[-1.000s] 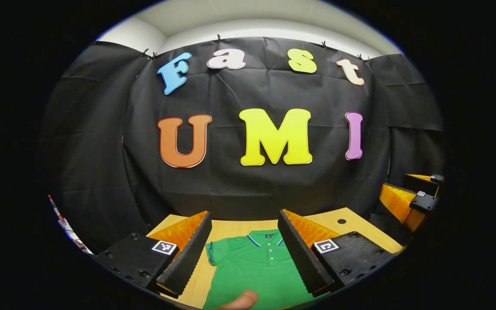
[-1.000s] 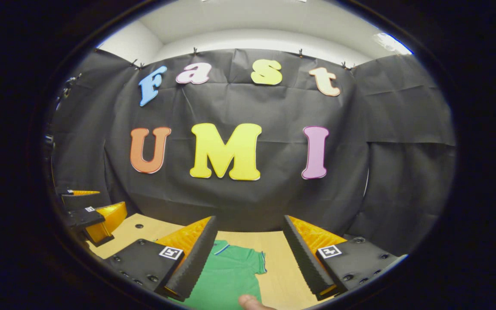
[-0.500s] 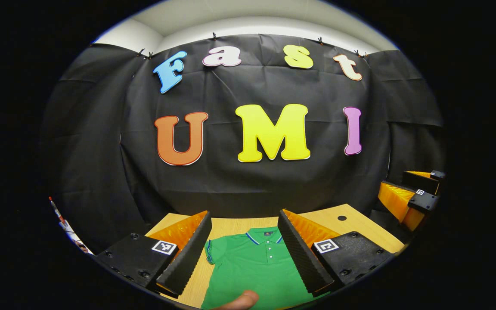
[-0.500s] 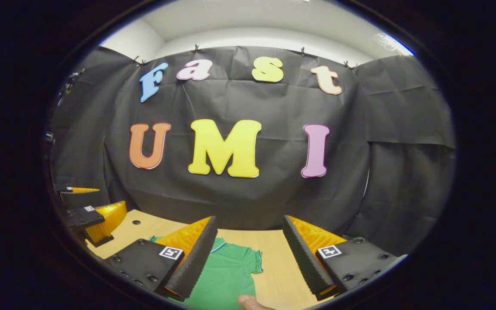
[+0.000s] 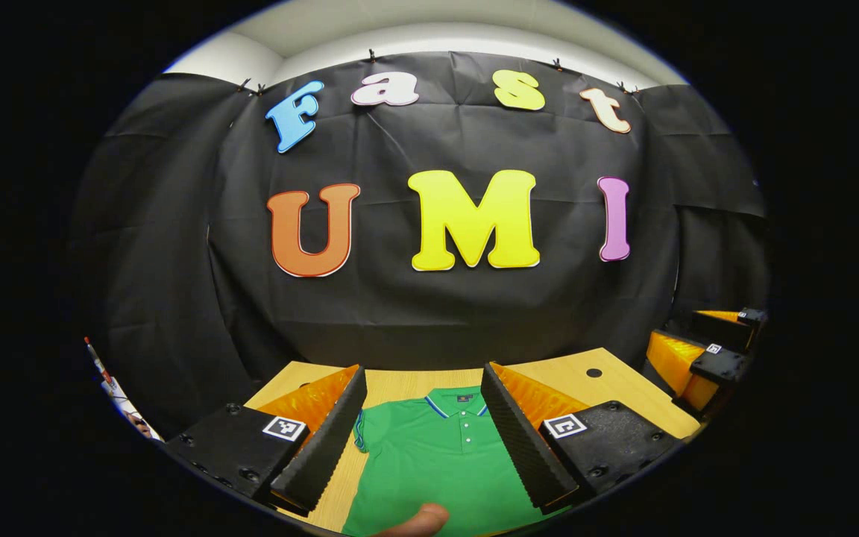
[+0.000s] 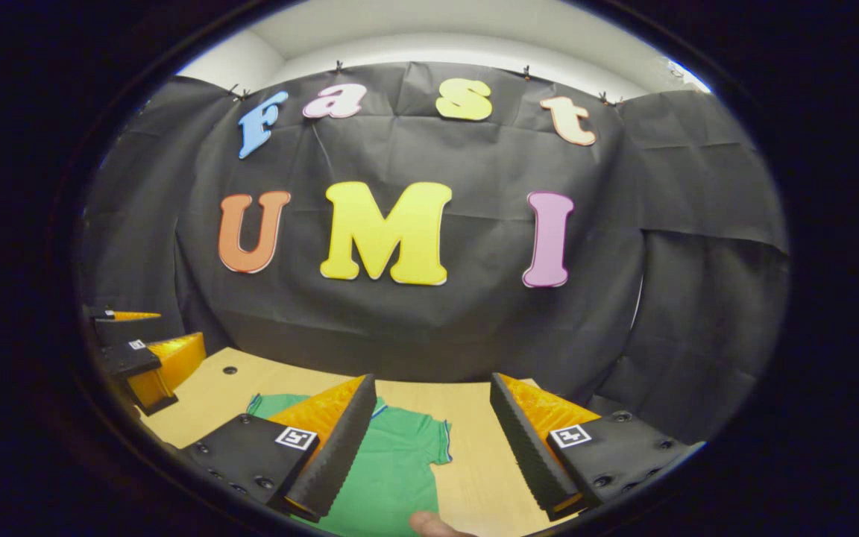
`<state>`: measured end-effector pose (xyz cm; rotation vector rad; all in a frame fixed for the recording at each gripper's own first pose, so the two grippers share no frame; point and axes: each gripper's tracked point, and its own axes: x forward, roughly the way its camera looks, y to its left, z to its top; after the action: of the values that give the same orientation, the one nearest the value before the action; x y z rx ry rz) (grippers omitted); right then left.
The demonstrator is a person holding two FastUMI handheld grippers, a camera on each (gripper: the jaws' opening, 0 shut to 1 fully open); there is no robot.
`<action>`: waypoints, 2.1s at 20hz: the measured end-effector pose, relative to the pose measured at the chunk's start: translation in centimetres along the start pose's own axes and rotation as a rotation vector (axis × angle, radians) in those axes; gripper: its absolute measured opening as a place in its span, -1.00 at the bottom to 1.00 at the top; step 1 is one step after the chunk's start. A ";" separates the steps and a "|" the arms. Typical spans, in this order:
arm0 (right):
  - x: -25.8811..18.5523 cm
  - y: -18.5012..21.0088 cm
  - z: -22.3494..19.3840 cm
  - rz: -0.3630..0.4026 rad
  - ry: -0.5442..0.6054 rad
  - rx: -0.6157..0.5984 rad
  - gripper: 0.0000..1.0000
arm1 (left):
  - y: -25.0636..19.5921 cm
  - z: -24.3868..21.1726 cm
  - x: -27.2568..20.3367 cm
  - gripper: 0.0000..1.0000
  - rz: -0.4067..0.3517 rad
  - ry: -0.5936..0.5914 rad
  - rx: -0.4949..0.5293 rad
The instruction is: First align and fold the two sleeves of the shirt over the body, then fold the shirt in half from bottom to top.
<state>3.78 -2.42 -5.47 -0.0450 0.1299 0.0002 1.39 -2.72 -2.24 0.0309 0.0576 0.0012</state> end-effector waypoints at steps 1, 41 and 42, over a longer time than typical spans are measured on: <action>0.5 -0.2 -1.1 -0.004 0.026 -0.003 0.87 | 0.1 -0.1 0.1 0.99 0.005 0.003 0.003; 24.8 -2.4 -29.6 0.019 0.695 0.061 -0.85 | 3.4 -4.2 -2.2 0.99 0.262 0.171 0.115; 24.8 -2.4 -29.5 0.018 0.695 0.064 -0.85 | 3.5 -4.3 -2.1 0.99 0.265 0.172 0.116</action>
<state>24.54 -6.25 -37.84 0.0217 0.8248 -0.0018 -0.98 0.93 -6.31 0.1539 0.2248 0.2654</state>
